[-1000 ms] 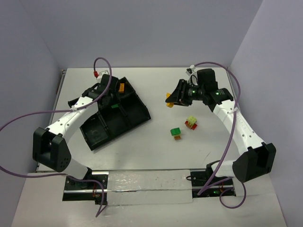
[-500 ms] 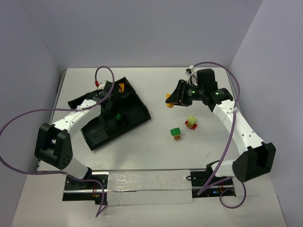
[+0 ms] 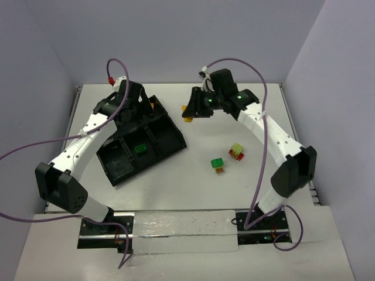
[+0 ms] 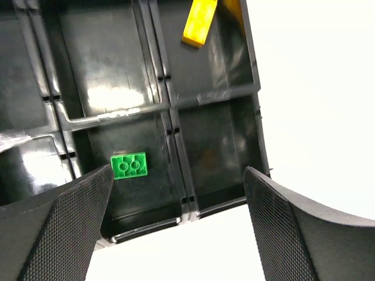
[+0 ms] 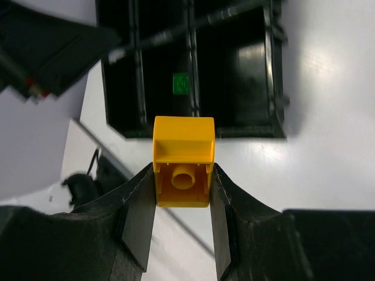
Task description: Sort the legos into containers by color
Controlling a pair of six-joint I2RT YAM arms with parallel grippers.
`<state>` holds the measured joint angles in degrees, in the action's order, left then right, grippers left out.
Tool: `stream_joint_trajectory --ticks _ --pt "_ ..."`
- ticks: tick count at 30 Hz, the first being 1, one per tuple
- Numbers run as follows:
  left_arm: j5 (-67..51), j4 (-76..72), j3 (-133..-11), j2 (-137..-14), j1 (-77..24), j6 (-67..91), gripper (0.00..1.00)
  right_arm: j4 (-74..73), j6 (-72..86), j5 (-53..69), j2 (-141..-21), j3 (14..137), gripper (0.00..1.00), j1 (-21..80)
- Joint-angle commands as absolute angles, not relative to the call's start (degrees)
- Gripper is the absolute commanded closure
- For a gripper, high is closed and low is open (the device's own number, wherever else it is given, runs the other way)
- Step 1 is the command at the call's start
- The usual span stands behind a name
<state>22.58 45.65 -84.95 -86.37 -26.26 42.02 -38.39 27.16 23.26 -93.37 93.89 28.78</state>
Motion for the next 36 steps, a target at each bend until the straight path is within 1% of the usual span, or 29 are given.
stream_joint_trajectory --ticks 1,2,4,6,7,9,11,16,21,22,23,24,26,29,30,32,36 --pt "28.8 54.4 -91.8 -85.1 -25.0 48.4 0.01 -34.0 27.2 14.4 -100.6 103.0 1.00 31.4" --pt "31.7 58.5 -93.2 -85.5 -25.0 51.5 0.01 -33.2 28.3 14.6 -103.7 106.1 1.00 31.9" --pt "32.3 61.7 -95.2 -86.3 -24.8 53.3 0.01 -32.0 28.9 14.1 -107.7 110.2 1.00 32.8" --pt "32.1 64.5 -97.1 -87.1 -24.7 52.0 0.01 -31.9 29.1 12.5 -115.4 118.7 0.98 34.0" --pt "32.1 64.8 -97.3 -87.2 -24.7 51.9 0.01 -31.9 29.1 12.3 -116.2 119.6 0.97 34.4" --pt "24.9 61.0 -94.3 -84.5 -24.7 46.5 0.01 -33.9 29.4 8.9 -122.6 127.5 0.96 35.6" --pt "20.2 55.2 -89.4 -80.0 -24.6 45.9 0.01 -33.3 29.6 7.1 -125.7 131.5 0.94 36.9" --pt "16.3 47.0 -83.0 -72.9 -24.6 45.5 0.01 -29.6 30.7 4.8 -132.2 133.9 0.91 37.8" --pt "19.4 48.4 -82.8 -71.7 -24.6 45.7 0.01 -27.6 31.6 5.1 -135.7 135.6 0.84 38.1" --pt "20.0 49.0 -82.7 -71.8 -24.6 45.4 0.01 -27.3 31.6 4.8 -136.6 136.4 0.79 38.3" --pt "20.4 49.4 -82.7 -71.8 -24.6 45.2 0.01 -26.9 31.6 4.6 -137.2 136.8 0.76 38.4" --pt "20.5 49.6 -82.7 -71.9 -24.6 45.3 0.01 -26.2 31.6 4.6 -137.5 136.8 0.69 38.5" --pt "20.9 49.9 -82.2 -71.3 -24.6 46.2 0.01 -25.4 31.5 4.8 -138.1 137.7 0.49 38.6" --pt "20.4 48.5 -80.5 -69.6 -24.6 46.6 0.01 -25.2 31.7 5.1 -139.1 139.8 0.27 38.7" --pt "20.1 48.1 -79.9 -69.2 -24.6 46.7 0.01 -24.9 31.8 5.2 -139.3 140.4 0.22 38.7" --pt "20.0 47.9 -79.5 -68.8 -24.6 46.8 0.01 -24.2 32.2 5.6 -139.1 140.7 0.17 38.8" --pt "20.1 48.7 -79.5 -68.5 -24.6 46.9 0.01 -24.3 31.5 5.9 -137.3 141.7 0.15 38.7"
